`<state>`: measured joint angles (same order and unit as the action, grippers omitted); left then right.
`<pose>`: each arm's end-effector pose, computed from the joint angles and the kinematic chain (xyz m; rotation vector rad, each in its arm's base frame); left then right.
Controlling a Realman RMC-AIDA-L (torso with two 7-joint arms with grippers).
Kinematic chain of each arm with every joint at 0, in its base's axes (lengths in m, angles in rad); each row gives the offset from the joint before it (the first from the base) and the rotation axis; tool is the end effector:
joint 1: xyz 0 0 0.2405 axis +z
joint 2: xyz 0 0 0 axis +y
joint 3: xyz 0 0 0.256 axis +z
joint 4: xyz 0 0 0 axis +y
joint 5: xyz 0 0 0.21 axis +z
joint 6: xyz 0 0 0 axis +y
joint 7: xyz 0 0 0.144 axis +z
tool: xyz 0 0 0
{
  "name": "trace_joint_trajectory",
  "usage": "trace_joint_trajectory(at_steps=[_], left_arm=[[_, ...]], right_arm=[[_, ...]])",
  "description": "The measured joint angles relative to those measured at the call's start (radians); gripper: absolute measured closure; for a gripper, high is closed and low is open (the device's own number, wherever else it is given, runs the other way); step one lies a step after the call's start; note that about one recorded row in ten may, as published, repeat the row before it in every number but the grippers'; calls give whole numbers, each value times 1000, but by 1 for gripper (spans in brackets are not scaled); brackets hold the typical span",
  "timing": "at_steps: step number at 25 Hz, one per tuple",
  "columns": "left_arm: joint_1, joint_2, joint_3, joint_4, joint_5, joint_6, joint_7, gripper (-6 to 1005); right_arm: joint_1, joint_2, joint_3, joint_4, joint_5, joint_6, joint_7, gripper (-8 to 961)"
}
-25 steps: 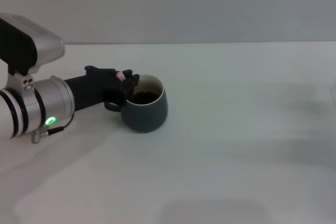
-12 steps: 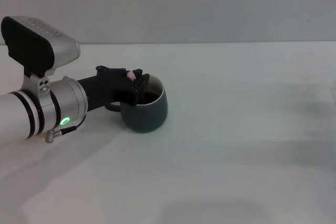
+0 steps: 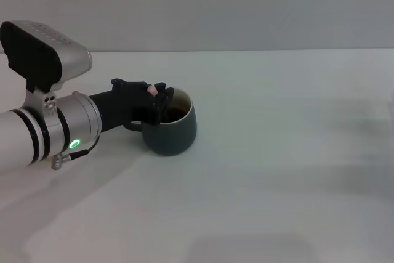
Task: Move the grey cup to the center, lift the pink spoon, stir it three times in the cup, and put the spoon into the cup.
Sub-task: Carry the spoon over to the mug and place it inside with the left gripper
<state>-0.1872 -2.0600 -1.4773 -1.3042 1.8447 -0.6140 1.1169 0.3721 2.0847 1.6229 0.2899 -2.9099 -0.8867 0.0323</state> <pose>-0.2095 0.3464 -0.0263 -2.3171 -0.6790 -0.4038 0.3642 0.3445 0.0190 -1.4705 0.5904 0.4504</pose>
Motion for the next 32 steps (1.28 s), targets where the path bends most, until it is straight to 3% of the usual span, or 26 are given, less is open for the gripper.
trace_joint_trajectory(at_steps=[25, 32], left_arm=[[21, 1, -31, -4, -12, -25, 11, 854], [25, 1, -50, -17, -12, -25, 11, 739]], right_arm=[[8, 0, 0, 0, -1, 12, 1, 321], [8, 0, 0, 0, -2, 13, 1, 321]])
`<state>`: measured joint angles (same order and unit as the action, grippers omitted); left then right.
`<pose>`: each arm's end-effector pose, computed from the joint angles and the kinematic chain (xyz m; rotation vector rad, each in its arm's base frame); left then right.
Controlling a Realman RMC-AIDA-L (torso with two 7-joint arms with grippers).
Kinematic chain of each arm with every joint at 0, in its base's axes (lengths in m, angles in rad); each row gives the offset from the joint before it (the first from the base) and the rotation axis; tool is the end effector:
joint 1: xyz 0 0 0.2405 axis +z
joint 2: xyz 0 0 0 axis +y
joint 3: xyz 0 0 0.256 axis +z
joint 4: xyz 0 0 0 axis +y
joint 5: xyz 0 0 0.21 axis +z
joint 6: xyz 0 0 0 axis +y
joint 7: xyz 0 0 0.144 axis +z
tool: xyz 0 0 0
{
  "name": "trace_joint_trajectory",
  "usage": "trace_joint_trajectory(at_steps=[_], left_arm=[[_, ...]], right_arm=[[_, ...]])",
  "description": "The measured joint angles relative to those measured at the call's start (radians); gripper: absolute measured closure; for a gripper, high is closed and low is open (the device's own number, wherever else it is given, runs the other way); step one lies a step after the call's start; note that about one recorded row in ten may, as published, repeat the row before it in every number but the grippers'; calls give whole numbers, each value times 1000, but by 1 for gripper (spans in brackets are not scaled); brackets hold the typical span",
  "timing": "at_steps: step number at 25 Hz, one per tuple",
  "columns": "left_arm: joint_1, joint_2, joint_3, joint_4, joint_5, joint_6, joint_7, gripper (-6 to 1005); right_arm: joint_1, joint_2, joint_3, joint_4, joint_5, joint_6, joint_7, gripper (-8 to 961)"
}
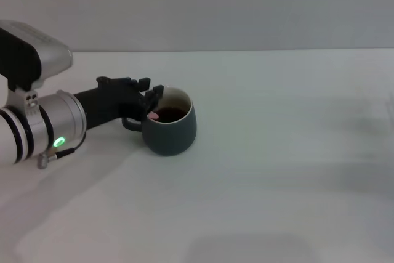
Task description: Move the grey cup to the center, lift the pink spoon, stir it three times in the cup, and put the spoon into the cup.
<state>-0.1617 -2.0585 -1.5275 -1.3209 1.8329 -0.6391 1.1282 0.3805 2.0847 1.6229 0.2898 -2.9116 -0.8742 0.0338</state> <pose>-0.2184 0.3458 -0.0124 -2.2796 -0.7025 -0.4164 0.3626 0.3474 0.0178 -1.4780 0.5946 0.4485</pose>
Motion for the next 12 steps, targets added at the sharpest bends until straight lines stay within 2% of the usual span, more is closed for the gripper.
trace_joint_trajectory(at_steps=[6, 8, 9, 12], left_arm=[[5, -4, -67, -12, -54, 39, 48, 724], [2, -5, -117, 24, -160, 96, 142, 724], [2, -5, -117, 24, -160, 96, 142, 725], [-20, -5, -180, 90, -278, 139, 251, 726]], right_arm=[[0, 0, 0, 0, 0, 1, 0, 321], [0, 0, 0, -1, 0, 1, 0, 321], [0, 0, 0, -1, 0, 1, 0, 321], [0, 0, 1, -4, 0, 2, 0, 321]])
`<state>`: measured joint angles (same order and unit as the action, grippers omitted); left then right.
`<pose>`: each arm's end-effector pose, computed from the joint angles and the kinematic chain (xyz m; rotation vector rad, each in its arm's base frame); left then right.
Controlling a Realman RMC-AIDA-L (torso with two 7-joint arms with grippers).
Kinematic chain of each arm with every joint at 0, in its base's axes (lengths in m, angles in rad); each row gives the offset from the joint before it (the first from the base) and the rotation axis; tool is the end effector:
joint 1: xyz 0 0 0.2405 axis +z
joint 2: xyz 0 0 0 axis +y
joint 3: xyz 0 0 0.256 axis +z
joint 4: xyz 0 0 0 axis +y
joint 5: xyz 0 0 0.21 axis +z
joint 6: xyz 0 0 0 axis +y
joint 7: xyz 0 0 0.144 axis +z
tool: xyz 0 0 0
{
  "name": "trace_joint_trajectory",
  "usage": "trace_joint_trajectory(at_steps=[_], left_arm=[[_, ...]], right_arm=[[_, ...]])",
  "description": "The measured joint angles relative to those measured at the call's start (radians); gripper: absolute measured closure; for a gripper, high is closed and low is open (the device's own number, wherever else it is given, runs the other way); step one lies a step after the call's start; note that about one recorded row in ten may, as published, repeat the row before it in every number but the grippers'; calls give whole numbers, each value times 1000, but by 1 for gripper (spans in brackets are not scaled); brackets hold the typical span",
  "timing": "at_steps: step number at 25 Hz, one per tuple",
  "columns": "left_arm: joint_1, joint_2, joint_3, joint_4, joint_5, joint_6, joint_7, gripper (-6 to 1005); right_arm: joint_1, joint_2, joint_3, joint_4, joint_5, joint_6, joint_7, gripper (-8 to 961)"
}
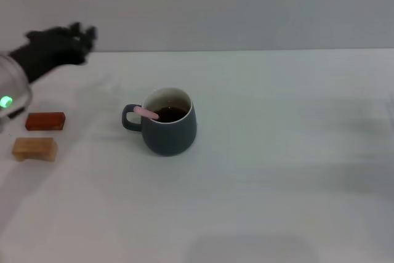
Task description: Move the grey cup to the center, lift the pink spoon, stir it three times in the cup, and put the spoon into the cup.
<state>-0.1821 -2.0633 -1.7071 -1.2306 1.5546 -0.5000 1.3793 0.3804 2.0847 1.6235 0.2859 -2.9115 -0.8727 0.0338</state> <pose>-0.2478 0.3750 0.0446 -1.9621 -0.7109 -0.5440 0.3639 0.3467 0.0174 -1.4783 0.5987 0.4439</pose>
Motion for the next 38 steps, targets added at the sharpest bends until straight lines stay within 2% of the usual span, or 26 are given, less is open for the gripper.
trace_joint_trajectory(at_steps=[1, 2, 4, 6, 8, 13, 15, 18, 19, 20, 21, 23, 30, 31, 38], left_arm=[[-28, 0, -65, 70, -82, 7, 66, 726], [-28, 0, -65, 70, -82, 7, 66, 727], [-54, 0, -123, 131, -149, 2, 119, 727], [-87, -1, -215, 219, -231, -3, 212, 728], [-94, -2, -235, 239, -252, -3, 240, 729], [-136, -2, -383, 383, -416, -37, 484, 731], [-158, -2, -461, 455, -468, -89, 586, 731], [-171, -1, -513, 499, -495, -131, 654, 732], [-198, 1, -646, 618, -559, -232, 834, 733], [-210, 2, -710, 683, -594, -291, 937, 733], [-210, 2, -710, 683, -594, -291, 937, 734], [-221, 5, -799, 773, -638, -378, 1106, 734], [-222, 6, -842, 842, -653, -399, 1255, 737], [-225, 6, -846, 864, -661, -409, 1317, 737], [-236, 6, -864, 901, -681, -420, 1357, 739]], right_arm=[[0, 0, 2, -2, 0, 0, 0, 321], [0, 0, 2, -2, 0, 0, 0, 321], [0, 0, 4, -4, 0, 0, 0, 321], [0, 0, 6, -6, 1, 0, 0, 321], [0, 0, 6, -6, 1, 1, 0, 321], [2, -1, 9, -7, 2, 12, 0, 322], [3, -1, 10, -7, 3, 12, 0, 323], [4, -1, 11, -7, 5, 13, 0, 322], [4, -2, 11, -7, 6, 13, 0, 322], [4, -2, 12, -7, 9, 13, 0, 322], [5, -3, 12, -7, 13, 14, 0, 322], [6, -3, 12, -8, 14, 14, 0, 322], [48, -6, 46, -74, 16, 4, -7, 322], [55, -7, 60, -84, 16, 1, -8, 322], [56, -10, 100, -87, 16, -11, -9, 322]])
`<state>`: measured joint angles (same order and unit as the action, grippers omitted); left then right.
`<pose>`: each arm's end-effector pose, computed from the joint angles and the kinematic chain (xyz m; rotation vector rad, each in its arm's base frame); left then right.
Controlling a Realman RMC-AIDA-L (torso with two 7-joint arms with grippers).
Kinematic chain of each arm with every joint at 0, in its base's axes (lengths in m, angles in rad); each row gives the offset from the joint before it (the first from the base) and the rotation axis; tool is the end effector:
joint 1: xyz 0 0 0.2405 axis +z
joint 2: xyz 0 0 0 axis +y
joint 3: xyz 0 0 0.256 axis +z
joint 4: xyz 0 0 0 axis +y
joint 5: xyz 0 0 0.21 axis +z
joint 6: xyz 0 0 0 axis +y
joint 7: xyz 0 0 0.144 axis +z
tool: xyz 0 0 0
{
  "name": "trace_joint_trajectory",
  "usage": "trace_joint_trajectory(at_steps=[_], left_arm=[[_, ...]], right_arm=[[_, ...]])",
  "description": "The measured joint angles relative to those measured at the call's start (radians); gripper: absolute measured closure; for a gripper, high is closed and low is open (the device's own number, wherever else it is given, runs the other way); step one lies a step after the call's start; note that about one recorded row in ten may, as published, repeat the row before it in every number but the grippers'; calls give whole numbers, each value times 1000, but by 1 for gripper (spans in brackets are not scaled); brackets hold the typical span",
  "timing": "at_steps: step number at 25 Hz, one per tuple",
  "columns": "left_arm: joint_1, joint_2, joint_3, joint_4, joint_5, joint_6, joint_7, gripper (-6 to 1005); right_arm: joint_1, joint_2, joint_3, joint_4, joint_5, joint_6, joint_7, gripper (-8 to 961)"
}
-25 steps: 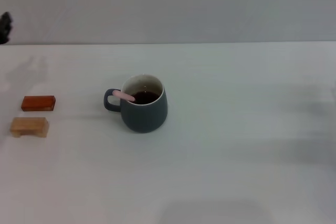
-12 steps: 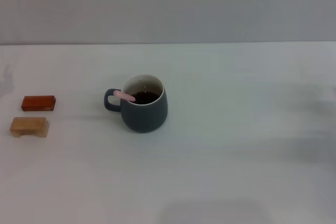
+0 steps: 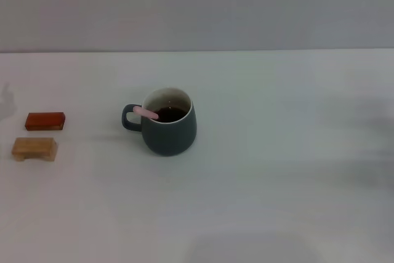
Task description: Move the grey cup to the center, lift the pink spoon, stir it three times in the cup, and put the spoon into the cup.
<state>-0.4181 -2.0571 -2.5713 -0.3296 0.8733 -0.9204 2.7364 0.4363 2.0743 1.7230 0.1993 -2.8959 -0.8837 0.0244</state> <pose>-0.3878 0.3512 0.0821 -1.4557 -0.5778 -0.4777 0.3760 0.3513 0.0302 -1.3971 0.6397 0.4176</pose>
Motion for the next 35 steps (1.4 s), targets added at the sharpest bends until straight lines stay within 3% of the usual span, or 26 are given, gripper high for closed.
trace_joint_trajectory(at_steps=[10, 22, 27, 31, 35], left_arm=[[-3, -3, -2, 32, -89, -15, -5, 740], [-31, -5, 1, 62, -181, -14, -22, 742], [-46, 0, 17, 78, -193, -16, -221, 742], [-33, 35, 120, 48, -189, -16, -461, 743], [-22, 56, 185, 34, -189, -16, -574, 746]], right_arm=[[-4, -7, 33, 2, 0, -25, -1, 321], [2, -47, 67, 10, -5, -22, -5, 321], [8, -54, 75, 10, -3, -20, -39, 321], [11, -54, 78, 10, -2, -20, -41, 322], [18, -54, 85, 8, -1, -19, -41, 322]])
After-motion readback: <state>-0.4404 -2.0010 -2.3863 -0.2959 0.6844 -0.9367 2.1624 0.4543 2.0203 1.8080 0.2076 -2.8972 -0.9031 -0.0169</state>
